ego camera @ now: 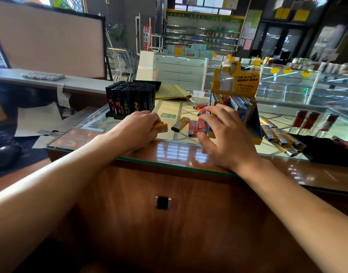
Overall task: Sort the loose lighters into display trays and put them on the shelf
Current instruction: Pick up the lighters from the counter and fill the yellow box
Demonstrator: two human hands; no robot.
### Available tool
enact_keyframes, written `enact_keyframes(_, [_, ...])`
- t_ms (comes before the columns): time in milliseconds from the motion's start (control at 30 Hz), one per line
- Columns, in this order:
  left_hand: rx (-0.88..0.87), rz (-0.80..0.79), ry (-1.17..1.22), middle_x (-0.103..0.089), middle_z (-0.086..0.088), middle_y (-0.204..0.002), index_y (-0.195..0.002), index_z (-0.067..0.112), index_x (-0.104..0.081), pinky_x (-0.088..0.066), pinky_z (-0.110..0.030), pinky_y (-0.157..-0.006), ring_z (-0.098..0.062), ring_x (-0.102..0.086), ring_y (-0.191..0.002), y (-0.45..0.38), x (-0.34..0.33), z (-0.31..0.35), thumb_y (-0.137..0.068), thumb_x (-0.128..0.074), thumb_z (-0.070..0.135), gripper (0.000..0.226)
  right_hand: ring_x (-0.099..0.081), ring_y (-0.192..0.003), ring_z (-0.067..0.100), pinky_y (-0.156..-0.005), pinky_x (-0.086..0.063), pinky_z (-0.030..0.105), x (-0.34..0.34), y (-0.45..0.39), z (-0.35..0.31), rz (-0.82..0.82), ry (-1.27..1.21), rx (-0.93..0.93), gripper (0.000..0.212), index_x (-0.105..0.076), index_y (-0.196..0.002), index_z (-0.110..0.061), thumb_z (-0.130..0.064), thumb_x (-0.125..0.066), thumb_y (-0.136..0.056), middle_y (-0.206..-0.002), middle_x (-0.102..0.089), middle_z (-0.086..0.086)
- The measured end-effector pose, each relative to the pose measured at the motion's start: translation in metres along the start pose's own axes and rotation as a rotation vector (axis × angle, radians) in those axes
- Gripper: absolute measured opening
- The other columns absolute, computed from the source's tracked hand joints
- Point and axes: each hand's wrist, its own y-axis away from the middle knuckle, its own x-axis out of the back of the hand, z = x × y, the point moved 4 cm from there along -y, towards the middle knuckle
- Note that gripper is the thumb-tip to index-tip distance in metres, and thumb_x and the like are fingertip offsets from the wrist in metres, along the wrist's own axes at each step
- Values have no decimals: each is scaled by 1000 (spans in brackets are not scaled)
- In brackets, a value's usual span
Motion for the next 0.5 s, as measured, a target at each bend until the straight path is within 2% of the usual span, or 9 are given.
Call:
enact_keyframes(133, [6,137,152,-65,-4,-111,-123,12,-61,-43,-28,-77,-18,-59,-91,1,7,4,-96,-58,20,28,-32,-139,23,-110,-31,38,1,0,2,-3,-12,-20,50,-58,-133,-15,-42,-46,-93,-143,-49,4])
enact_keyframes(233, [43,120,555,-69,1,-101,-116,13,-63,-55,-27,-64,-12,-69,-76,3,12,20,-94,-63,31,29,-36,-134,20,-107,-31,32,4,-2,3,16,-96,-54,48,-57,-132,-17,-43,-48,-93,-139,-52,1])
enact_keyframes(333, [114,64,970,-70,-4,-99,-111,6,-64,-56,-30,-60,-17,-70,-71,3,9,40,-92,-66,17,22,-50,-117,17,-93,-39,26,10,-4,2,94,-272,-83,39,-59,-127,-19,-37,-55,-93,-124,-60,-2])
enact_keyframes(400, [135,58,1104,-69,-7,-97,-107,5,-64,-51,-29,-58,-18,-66,-68,0,5,51,-91,-65,3,16,-61,-97,9,-81,-51,27,15,-5,2,123,-442,-115,35,-59,-126,-21,-31,-61,-93,-113,-64,-5])
enact_keyframes(500, [133,42,1214,-68,-7,-93,-100,10,-64,-49,-29,-57,-22,-66,-69,-5,-3,63,-89,-66,-2,17,-66,-78,3,-67,-57,27,19,-5,2,125,-574,-161,33,-59,-125,-26,-26,-64,-93,-106,-66,-7])
